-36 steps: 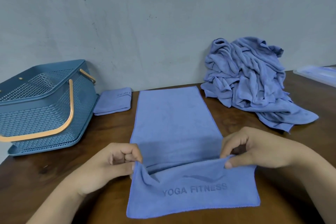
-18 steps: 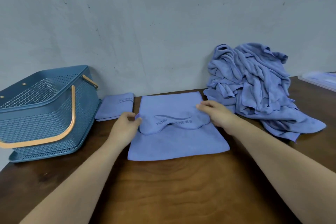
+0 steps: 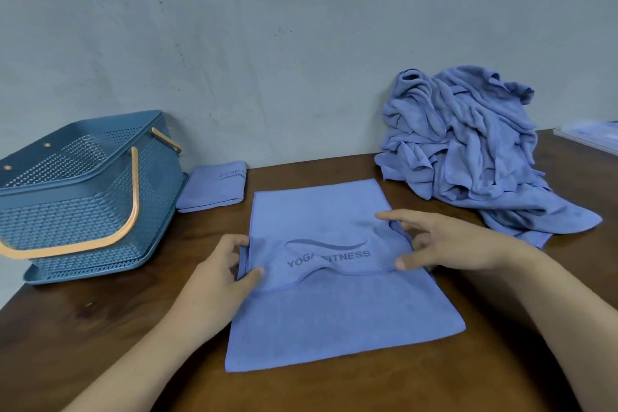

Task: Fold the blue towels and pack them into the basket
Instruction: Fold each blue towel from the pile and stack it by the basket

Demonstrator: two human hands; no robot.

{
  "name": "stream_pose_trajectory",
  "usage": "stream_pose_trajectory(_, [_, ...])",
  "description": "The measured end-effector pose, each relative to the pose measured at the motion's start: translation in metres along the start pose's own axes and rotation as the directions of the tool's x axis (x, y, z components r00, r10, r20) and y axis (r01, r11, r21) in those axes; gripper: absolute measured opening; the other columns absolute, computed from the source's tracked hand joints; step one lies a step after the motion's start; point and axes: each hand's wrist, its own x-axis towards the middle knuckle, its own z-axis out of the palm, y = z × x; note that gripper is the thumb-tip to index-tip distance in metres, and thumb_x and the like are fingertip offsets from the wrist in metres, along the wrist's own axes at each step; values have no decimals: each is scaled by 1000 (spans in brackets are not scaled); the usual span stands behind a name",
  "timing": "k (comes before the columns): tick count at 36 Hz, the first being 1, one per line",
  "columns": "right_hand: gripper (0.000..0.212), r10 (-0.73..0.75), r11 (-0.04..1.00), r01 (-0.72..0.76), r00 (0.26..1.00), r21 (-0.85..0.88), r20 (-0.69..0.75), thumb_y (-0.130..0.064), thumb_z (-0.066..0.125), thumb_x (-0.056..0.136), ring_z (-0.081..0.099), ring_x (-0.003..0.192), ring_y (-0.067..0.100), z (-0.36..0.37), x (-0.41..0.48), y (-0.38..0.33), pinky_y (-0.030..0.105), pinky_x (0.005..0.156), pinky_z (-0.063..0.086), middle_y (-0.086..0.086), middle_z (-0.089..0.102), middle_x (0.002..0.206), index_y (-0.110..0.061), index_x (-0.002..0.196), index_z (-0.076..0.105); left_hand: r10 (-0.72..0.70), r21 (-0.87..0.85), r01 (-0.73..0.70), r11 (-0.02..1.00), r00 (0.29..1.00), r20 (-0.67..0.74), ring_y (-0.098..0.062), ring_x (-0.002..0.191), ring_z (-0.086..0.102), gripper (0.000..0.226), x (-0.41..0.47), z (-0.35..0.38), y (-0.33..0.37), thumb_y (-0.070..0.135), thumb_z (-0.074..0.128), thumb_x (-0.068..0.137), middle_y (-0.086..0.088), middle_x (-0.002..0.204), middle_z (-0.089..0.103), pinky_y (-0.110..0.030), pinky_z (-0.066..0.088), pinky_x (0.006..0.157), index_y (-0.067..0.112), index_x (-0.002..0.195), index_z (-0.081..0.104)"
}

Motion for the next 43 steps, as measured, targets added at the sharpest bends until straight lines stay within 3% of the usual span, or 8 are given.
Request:
stream_pose_trajectory(2, [84,-34,992,38,999,-120,37,-38,92,80,64,88,10,-6,-9,-2,27,82,50,-7,66,111,-70,141,43,27,61,-24,998,998,-62,-4,67,60,39,-5,-6,6,36,78,93,9,82,64,-19,45,58,39,120,50])
stream_pose_trajectory(5, [83,-137,942,140,990,-304,32,-38,92,80,52,126,-5,-9,-10,2,19,95,47,-38,31,150,-68,141,44,262,327,-204,923,954,-145,0,98,56,42,-7,-19,8,35,80,90,21,109,53,-27,50,79,39,119,50])
stream_pose_trajectory(8, [68,-200,899,195,979,-392,28,-35,90,83,25,145,-14,-9,-8,9,20,112,33,-42,19,158,-61,134,55,517,340,-529,778,846,133,-8,122,52,41,-5,-30,7,22,77,90,24,126,52,-25,42,101,35,123,58])
stream_pose_trajectory(11, [43,-301,866,263,953,-426,-23,-22,87,85,32,146,-7,-6,-4,12,24,117,31,-38,44,149,-51,113,71,545,227,-621,750,775,321,-13,125,56,36,-5,-25,4,23,78,89,23,126,57,-27,42,105,34,119,64])
stream_pose_trajectory(21, [9,-322,932,256,911,-258,-259,-33,64,105,63,73,25,9,10,16,46,73,53,-1,70,84,-34,104,73,444,169,-499,850,851,280,-17,109,68,11,0,-20,-11,28,71,101,15,115,68,-34,54,91,37,106,68])
stream_pose_trajectory(27, [10,-322,941,335,833,-52,-449,-23,64,105,65,81,8,15,18,9,22,79,46,-7,74,90,-24,102,74,362,99,-365,926,931,46,-16,79,64,11,3,-14,0,35,57,107,7,91,69,-37,50,72,30,102,66])
stream_pose_trajectory(37, [18,-162,926,322,811,197,-561,-24,61,108,76,98,27,-21,75,-28,44,91,55,4,81,100,-16,101,76,73,-197,-134,971,954,-291,-14,72,49,55,96,-25,42,49,47,110,-6,80,57,-37,38,68,-1,91,59])
stream_pose_trajectory(43, [17,-7,991,92,778,102,-628,-25,63,104,69,115,24,-32,141,-3,38,98,51,-1,76,117,-22,114,76,-138,-157,93,983,943,-305,-26,65,53,52,161,-4,26,49,44,109,1,64,50,-37,35,57,14,72,49])
